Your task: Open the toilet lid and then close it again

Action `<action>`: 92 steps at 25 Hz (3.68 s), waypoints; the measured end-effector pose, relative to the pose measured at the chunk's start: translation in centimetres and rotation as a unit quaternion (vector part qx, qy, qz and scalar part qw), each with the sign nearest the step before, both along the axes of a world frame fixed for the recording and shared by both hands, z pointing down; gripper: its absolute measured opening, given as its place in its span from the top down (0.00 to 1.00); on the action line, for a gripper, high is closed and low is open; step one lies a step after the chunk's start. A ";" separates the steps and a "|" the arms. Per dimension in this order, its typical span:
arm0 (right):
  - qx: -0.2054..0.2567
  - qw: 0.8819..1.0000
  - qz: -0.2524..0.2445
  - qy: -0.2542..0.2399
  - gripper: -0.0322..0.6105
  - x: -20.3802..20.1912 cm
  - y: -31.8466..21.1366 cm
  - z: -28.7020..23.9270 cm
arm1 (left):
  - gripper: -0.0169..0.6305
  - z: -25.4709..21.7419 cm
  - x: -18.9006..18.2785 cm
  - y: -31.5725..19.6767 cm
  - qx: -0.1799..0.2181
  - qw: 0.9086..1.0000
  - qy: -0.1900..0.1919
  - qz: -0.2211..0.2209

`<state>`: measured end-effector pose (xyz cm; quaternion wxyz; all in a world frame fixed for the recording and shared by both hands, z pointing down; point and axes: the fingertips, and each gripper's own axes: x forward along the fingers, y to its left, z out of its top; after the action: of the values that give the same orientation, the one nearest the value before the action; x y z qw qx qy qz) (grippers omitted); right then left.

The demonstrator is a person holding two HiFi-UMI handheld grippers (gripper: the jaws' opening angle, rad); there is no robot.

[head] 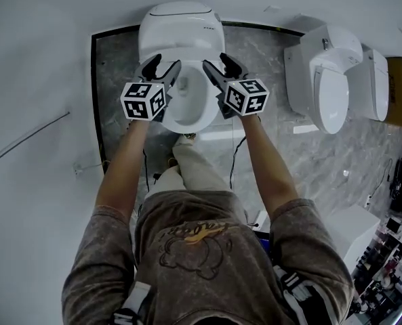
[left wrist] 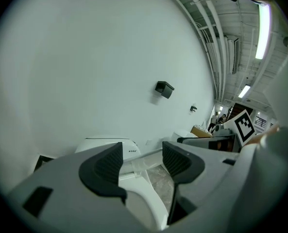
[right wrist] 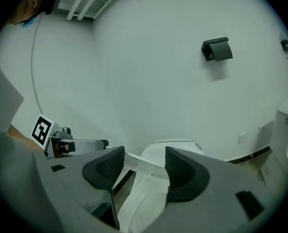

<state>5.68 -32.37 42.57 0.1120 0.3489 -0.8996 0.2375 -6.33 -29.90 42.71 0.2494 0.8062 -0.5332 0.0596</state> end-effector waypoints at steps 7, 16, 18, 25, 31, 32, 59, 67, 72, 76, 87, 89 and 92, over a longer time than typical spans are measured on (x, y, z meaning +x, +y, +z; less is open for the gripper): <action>-0.002 1.000 -0.016 0.020 0.54 1.2 5.1 2.4 | 0.58 2.4 1.6 5.0 -0.012 1.000 -0.013 0.016; -0.003 0.995 -0.074 0.073 0.54 2.5 13.0 8.6 | 0.58 8.7 3.5 13.0 -0.042 0.997 -0.040 0.047; -0.005 0.992 -0.086 0.093 0.54 3.0 15.1 10.7 | 0.57 10.9 4.3 14.9 -0.055 0.996 -0.052 0.055; -0.058 0.991 -0.067 0.102 0.54 4.5 19.6 17.6 | 0.57 18.4 6.0 19.7 -0.107 0.988 -0.084 0.076; -0.099 0.985 -0.062 0.127 0.54 4.8 22.5 24.0 | 0.57 24.8 6.1 22.2 -0.152 0.985 -0.065 0.038; -0.106 0.984 -0.063 0.132 0.54 4.9 22.8 25.1 | 0.57 25.9 6.2 22.4 -0.159 0.985 -0.063 0.037; -0.199 0.972 0.026 0.122 0.62 6.1 20.8 30.2 | 0.58 30.4 5.5 21.0 -0.238 0.970 -0.045 0.024; -0.112 0.990 0.029 0.084 0.63 5.9 18.0 12.4 | 0.58 10.6 3.8 17.3 -0.132 0.991 -0.010 -0.005; -0.055 0.996 0.001 0.065 0.63 6.7 19.7 1.3 | 0.58 -1.2 4.7 18.5 -0.073 0.997 0.002 0.002; -0.001 0.999 -0.012 0.050 0.63 7.5 20.4 -6.1 | 0.58 -8.9 5.9 19.4 -0.016 0.999 -0.006 0.032; 0.091 0.996 0.020 -0.011 0.81 9.7 25.0 -17.4 | 0.70 -18.8 5.7 23.6 0.081 0.995 -0.028 0.044; 0.115 0.993 0.034 -0.017 0.88 10.2 25.7 -18.3 | 0.83 -19.5 5.6 24.2 0.101 0.994 -0.025 0.036; 0.156 0.987 0.039 -0.014 0.91 10.8 26.4 -19.1 | 0.96 -19.9 5.7 24.7 0.111 0.993 -0.031 0.031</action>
<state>16.48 -5.99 23.42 0.0344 0.3933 -0.9129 0.1035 -0.66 -5.16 22.78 0.1396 0.8427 -0.5190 0.0326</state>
